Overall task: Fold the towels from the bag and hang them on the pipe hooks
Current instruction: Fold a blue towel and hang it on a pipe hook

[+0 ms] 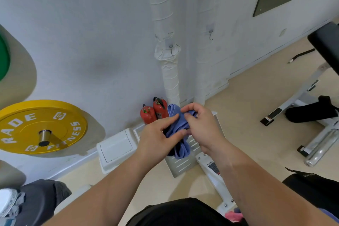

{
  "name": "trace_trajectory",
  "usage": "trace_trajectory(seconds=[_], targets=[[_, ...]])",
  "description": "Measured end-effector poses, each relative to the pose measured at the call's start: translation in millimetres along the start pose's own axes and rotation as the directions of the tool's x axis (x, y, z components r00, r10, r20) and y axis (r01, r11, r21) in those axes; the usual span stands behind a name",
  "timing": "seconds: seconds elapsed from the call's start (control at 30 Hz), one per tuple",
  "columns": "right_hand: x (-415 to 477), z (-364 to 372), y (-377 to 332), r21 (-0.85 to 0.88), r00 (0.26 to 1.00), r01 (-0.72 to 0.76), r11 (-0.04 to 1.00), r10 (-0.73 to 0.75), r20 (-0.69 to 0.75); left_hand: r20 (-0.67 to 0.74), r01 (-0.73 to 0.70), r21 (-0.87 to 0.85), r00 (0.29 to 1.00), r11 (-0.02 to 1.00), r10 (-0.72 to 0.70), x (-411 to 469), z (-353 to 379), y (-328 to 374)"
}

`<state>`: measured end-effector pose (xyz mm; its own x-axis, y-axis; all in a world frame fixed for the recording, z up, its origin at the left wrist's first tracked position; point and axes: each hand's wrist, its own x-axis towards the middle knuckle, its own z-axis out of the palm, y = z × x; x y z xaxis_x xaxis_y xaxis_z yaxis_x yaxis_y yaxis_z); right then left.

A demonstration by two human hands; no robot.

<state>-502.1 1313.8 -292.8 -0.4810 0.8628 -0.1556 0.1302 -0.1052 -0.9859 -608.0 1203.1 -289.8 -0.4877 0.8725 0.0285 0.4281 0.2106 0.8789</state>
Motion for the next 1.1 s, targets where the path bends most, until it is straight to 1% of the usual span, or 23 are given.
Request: trace_trajectory(seconds=[0.07,0.17,0.2,0.23,0.27,0.3,0.33,0.37,0.43,0.47,0.53,0.63,0.73,0.77,0.8,0.83,0.9,0.93,1.0,1.03,1.1], targets=[[-2,3,-3,0.023,1.0,0.0,1.0,0.0,0.015,-0.022,-0.021,0.037,1.0,0.999,0.022,-2,1,3],[-7,2,-9,0.151,0.992,-0.038,0.988,0.02,0.123,-0.076,-0.034,0.072,0.996,0.997,0.039,0,0,4],[-8,0,-9,0.123,0.991,-0.008,0.992,-0.009,0.133,-0.076,-0.018,0.06,0.997,0.998,0.023,1,-2,4],[-8,-5,-8,0.025,0.99,0.073,0.997,-0.076,0.119,-0.072,0.003,0.045,0.997,0.999,0.001,3,-4,5],[-7,-11,-7,-0.112,0.981,0.171,0.979,-0.159,0.107,-0.059,0.022,0.024,0.998,0.999,-0.02,6,-6,5],[-7,-19,-7,-0.221,0.963,0.259,0.94,-0.235,0.131,-0.035,0.03,0.004,0.999,1.0,-0.03,8,-9,7],[-6,-26,-9,-0.263,0.939,0.328,0.907,-0.282,0.199,0.003,0.028,-0.023,1.0,0.999,-0.028,9,-12,9],[-5,-34,-11,-0.241,0.914,0.356,0.903,-0.282,0.292,0.051,0.016,-0.058,0.999,0.998,-0.013,10,-16,12],[-5,-46,-18,-0.141,0.851,0.342,0.929,-0.242,0.466,0.165,0.01,-0.146,0.986,0.989,0.014,13,-24,21],[-4,-51,-21,-0.106,0.827,0.335,0.936,-0.239,0.508,0.228,0.029,-0.193,0.974,0.981,0.016,14,-28,26],[-2,-58,-26,-0.076,0.823,0.34,0.937,-0.258,0.506,0.329,0.071,-0.25,0.944,0.966,0.016,17,-32,36],[0,-64,-31,-0.041,0.849,0.327,0.944,-0.275,0.451,0.36,0.143,-0.254,0.932,0.957,-0.044,26,-33,40],[1,-72,-30,0.063,0.902,0.22,0.973,-0.228,0.368,0.441,0.227,-0.193,0.889,0.954,-0.122,27,-33,32],[2,-76,-29,0.077,0.919,0.198,0.977,-0.213,0.333,0.438,0.242,-0.187,0.888,0.952,-0.14,25,-31,28],[3,-79,-26,0.074,0.934,0.184,0.98,-0.198,0.296,0.402,0.258,-0.215,0.903,0.942,-0.155,23,-27,26],[5,-83,-25,0.073,0.948,0.17,0.983,-0.183,0.26,0.339,0.275,-0.282,0.925,0.919,-0.173,21,-21,23],[8,-89,-23,0.105,0.966,0.118,0.987,-0.138,0.216,0.198,0.288,-0.478,0.956,0.83,-0.218,19,-9,22],[10,-92,-21,0.122,0.966,0.079,0.989,-0.106,0.234,0.142,0.28,-0.561,0.96,0.779,-0.243,19,-3,23],[10,-97,-17,0.115,0.938,0.02,0.993,-0.059,0.342,0.058,0.267,-0.643,0.951,0.718,-0.302,22,7,26],[9,-99,-14,0.104,0.919,0.014,0.995,-0.054,0.39,0.018,0.263,-0.653,0.943,0.71,-0.333,25,10,27],[7,-98,-7,0.113,0.905,0.022,0.993,-0.067,0.419,-0.056,0.248,-0.665,0.924,0.705,-0.378,30,12,28]])
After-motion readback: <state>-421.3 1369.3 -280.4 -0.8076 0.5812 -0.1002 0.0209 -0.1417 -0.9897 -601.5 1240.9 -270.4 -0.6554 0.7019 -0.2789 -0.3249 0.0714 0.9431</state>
